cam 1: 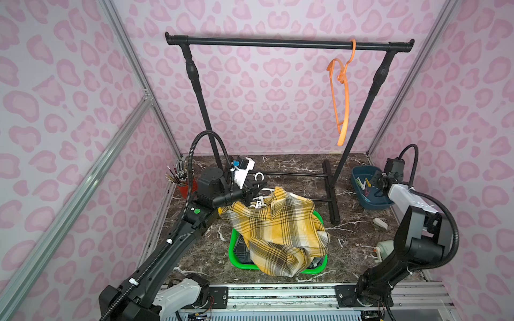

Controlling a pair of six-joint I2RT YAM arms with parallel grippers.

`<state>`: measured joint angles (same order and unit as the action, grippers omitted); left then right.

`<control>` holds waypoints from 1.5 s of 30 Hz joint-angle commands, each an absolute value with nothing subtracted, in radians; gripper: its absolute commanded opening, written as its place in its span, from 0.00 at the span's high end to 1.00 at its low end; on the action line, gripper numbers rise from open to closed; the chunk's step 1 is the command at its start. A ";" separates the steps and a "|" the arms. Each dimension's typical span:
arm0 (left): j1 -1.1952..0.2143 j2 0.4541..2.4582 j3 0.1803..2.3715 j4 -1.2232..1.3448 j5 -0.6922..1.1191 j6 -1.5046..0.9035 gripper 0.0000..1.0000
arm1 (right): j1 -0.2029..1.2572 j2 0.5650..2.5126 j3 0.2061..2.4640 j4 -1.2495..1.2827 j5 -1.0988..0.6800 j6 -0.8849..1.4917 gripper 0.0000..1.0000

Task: Remove the clothespins securing long-sleeve shirts to the hanger
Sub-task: Place the clamp in the storage box, then adjust the hanger.

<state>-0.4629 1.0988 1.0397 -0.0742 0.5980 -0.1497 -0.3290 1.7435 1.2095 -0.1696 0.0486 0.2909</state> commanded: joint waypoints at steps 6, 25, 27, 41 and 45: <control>-0.462 1.121 1.051 -0.045 0.601 -0.138 0.96 | -0.320 1.673 1.240 -0.174 -0.025 0.243 0.10; -0.460 1.139 1.102 -0.161 0.610 -0.028 0.96 | 0.183 0.807 0.981 -0.323 -0.835 0.178 0.13; -0.460 1.127 1.091 -0.157 0.625 -0.012 0.96 | 0.231 0.842 1.028 -0.349 -0.893 0.145 0.12; -0.460 1.132 1.138 -0.162 0.737 -0.008 0.96 | 0.677 1.313 1.419 -0.615 -0.561 -0.173 0.10; -0.460 1.129 1.140 -0.157 0.742 -0.013 0.96 | 0.731 1.375 1.442 -0.635 -0.544 -0.205 0.17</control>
<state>-0.4599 1.1320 1.1275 -0.1787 0.7116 -0.0227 0.7071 1.3521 1.4353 -0.6044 -0.5865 -0.1646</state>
